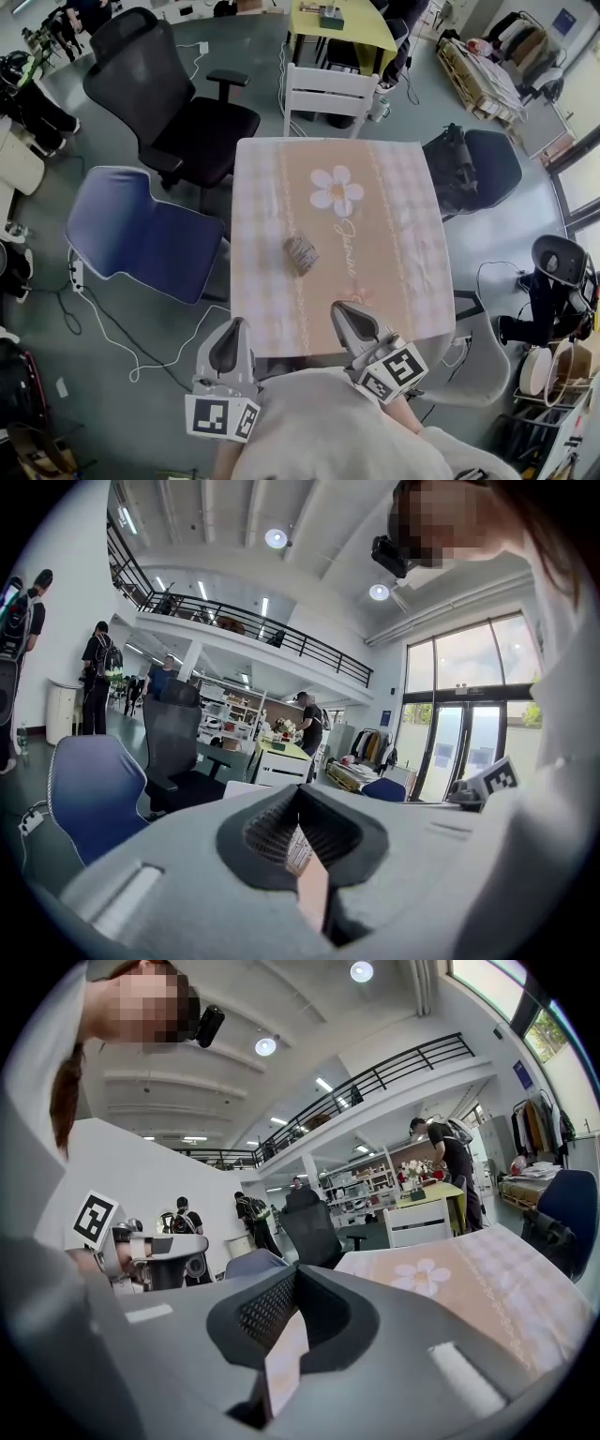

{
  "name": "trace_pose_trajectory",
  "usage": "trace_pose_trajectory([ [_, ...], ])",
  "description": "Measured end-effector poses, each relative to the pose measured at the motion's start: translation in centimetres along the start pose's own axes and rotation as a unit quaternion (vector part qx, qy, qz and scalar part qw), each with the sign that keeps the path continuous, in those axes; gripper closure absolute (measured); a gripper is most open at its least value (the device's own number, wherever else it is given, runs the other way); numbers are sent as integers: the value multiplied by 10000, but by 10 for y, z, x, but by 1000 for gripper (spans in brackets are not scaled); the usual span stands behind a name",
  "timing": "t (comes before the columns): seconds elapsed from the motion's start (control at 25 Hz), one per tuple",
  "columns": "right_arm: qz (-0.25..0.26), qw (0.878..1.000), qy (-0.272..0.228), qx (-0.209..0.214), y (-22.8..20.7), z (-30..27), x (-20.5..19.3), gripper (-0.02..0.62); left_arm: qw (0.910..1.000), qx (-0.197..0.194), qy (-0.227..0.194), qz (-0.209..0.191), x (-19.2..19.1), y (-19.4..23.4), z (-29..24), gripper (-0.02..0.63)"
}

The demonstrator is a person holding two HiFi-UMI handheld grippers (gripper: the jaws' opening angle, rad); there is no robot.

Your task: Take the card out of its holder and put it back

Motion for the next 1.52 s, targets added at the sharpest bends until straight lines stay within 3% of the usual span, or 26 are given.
trace_pose_trajectory([
  [0.52,286,9992,68,-280,-34,-16,1,595,9999,99,11,28,0,3,0,606],
  [0.6,310,9989,88,-335,-47,-26,2,515,9999,116,4,46,-1,5,0,606],
  [0.92,16,9992,324,-240,-94,-86,-9,417,9998,198,23,77,2,15,0,606],
  [1.24,-169,9942,1041,-231,-115,-133,-62,420,9994,320,-19,104,5,25,0,606],
  [1.52,-327,9911,1250,-309,-123,-147,-82,499,9991,394,-32,133,5,29,1,606],
])
Point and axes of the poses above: the fingertips, and each gripper's own axes: z backward along the fingers, y to its left, x out of its top, the point moved 2 cm from there along z, backward along the fingers, and after that the axes turned 5 degrees about x, right-handed, at the moved point
